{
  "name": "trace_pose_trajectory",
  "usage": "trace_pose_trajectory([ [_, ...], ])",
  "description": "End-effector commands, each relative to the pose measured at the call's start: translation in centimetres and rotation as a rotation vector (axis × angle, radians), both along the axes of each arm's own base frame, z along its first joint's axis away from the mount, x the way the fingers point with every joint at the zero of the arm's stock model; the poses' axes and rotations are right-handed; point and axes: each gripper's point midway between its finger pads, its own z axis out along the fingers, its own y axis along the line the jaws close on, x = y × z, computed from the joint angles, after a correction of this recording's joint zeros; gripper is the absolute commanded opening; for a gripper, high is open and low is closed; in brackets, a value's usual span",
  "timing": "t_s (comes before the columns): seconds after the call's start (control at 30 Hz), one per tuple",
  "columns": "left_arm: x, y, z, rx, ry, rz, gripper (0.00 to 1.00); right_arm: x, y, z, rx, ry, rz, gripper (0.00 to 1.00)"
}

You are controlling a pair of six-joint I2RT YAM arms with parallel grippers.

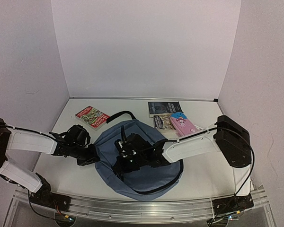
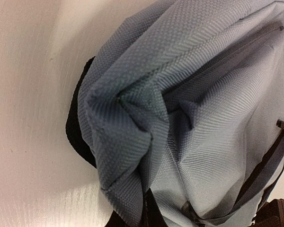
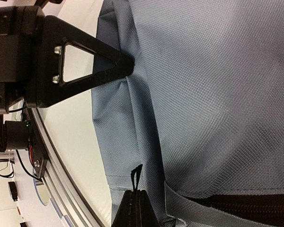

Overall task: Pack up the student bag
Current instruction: Unzip the student bag at the center of the board.

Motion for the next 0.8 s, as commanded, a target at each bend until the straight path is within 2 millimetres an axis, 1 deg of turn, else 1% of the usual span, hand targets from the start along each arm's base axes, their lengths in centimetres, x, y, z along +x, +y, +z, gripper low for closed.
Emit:
trace_pose_trajectory([
  [0.0, 0.6, 1.3, 0.1, 0.053, -0.011, 0.074, 0.0, -1.4, 0.7, 4.0, 0.118, -0.022, 0.066, 0.0],
  [0.17, 1.3, 1.7, -0.3, 0.094, -0.008, 0.082, 0.0, -3.2, 0.3, 4.9, 0.154, -0.015, 0.129, 0.0],
  [0.3, 2.2, 1.8, -0.2, 0.1, -0.02, 0.088, 0.0, -4.2, -0.4, 5.3, 0.162, -0.024, 0.153, 0.0],
  [0.43, 2.8, 2.1, -0.2, 0.116, -0.022, 0.088, 0.0, -4.7, -1.2, 5.6, 0.167, -0.016, 0.15, 0.0],
  [0.63, 3.1, 2.5, -0.3, 0.125, -0.018, 0.087, 0.0, -5.1, -2.5, 5.1, 0.162, -0.001, 0.137, 0.0],
  [0.77, 3.2, 2.4, -0.3, 0.118, -0.021, 0.082, 0.0, -4.9, -3.0, 4.8, 0.151, -0.002, 0.113, 0.0],
])
